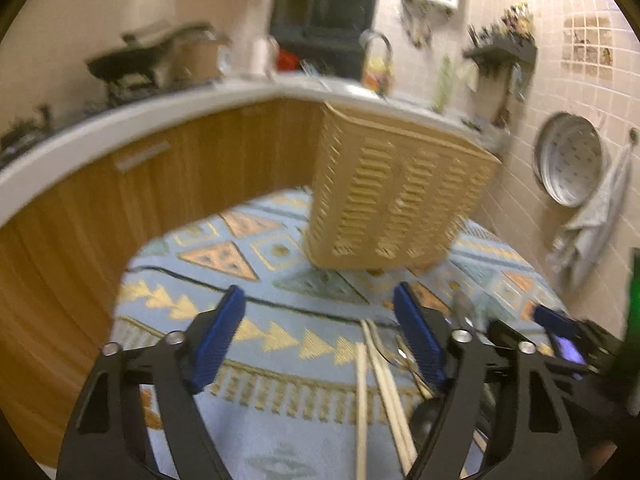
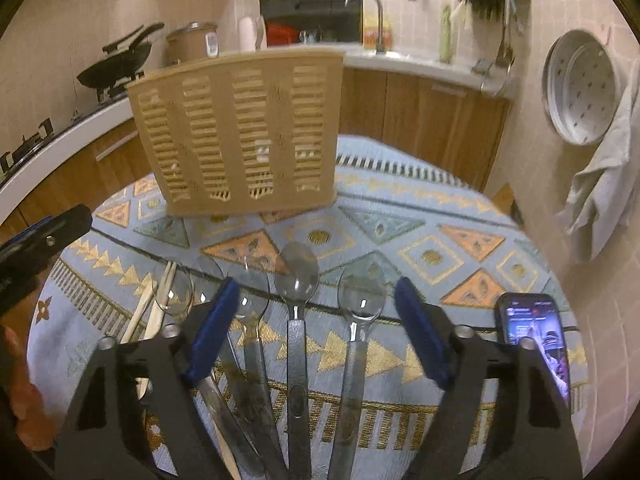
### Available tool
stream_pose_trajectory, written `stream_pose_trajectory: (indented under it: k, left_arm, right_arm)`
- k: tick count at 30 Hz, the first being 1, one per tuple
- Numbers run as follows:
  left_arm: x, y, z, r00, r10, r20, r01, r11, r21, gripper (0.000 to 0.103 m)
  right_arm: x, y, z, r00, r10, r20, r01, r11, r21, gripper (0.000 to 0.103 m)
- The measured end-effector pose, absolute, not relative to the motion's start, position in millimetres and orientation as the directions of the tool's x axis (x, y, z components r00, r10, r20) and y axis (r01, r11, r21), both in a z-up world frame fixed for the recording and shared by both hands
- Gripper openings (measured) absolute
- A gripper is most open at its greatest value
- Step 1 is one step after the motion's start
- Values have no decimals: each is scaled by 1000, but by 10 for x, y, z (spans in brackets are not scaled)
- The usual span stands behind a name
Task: Organize utensils
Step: 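Grasp a clear plastic spoon with the left tool while the right tool grasps another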
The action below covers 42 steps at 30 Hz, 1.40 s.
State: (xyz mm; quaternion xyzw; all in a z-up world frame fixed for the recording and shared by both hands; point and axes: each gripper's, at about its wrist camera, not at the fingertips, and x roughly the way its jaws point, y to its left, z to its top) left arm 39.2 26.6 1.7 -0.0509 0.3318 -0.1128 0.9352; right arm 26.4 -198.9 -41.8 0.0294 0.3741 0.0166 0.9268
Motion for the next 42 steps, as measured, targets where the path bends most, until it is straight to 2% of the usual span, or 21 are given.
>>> stream_pose_trajectory:
  k: [3,5,7,8,14,16,19,24,29,36,42]
  left_arm:
    - [527,295,-17,622,-380,-684,246,925,-290,57]
    - [618,263,-86,516,-471,-716,269,882,-386,54]
    - [660,222,-178,467,-503,-727,264,864,-429,46]
    - [693,206,-226,449,-511,-733,252,859,-445,45]
    - [921,18,-469,422,-454,-785,217,891,-399,39]
    - [960,-43,-495,411,-462,-786,227,887,-403,30]
    - [1011,-113,-524,397,-450,-800,232,892,-387,24]
    - [1060,-217,-597,387,-420,-821,244,905,-348,4]
    - [1109,-293,-579,393,-429,-814,282,898,-338,2]
    - [1195,-83,-351,400,-482,-779,329,869,-369,0]
    - [1190,229,-150,382,-468,-797,361,869,-338,0]
  right_arm:
    - [366,-2022,-367,682,79,-727,-28,996,83,63]
    - [460,-2059,-338,647,91,-757,-37,995,88,60]
    - [549,-2116,-328,616,114,-780,-49,993,107,60]
    - [595,-2155,-332,600,122,-791,-52,992,114,60]
    - [802,-2397,-445,522,115,-845,-12,992,128,60]
    - [836,-2449,-503,503,120,-856,-3,991,137,60]
    - [859,-2446,-579,478,135,-868,-5,989,151,60]
    - [872,-2342,-694,452,96,-887,-17,995,99,45]
    - [812,-2287,-684,466,72,-882,-36,997,63,31]
    - [637,-2129,-451,517,84,-852,-69,996,57,31]
    - [557,-1912,-150,528,212,-822,-166,975,145,31]
